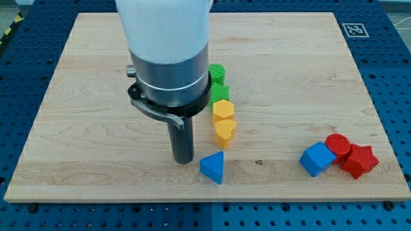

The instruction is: Slide the blue triangle closer to blue cube

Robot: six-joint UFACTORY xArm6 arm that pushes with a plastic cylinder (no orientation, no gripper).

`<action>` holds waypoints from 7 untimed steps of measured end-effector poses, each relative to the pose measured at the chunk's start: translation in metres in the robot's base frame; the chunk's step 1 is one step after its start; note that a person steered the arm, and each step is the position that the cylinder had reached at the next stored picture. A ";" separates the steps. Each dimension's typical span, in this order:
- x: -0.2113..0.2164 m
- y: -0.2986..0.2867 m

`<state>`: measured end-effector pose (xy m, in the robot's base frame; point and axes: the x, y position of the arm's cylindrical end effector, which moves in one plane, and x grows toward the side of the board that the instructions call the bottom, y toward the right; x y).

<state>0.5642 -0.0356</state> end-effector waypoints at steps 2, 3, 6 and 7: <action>0.018 0.012; 0.018 0.022; 0.016 0.071; 0.022 0.029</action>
<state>0.5864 -0.0067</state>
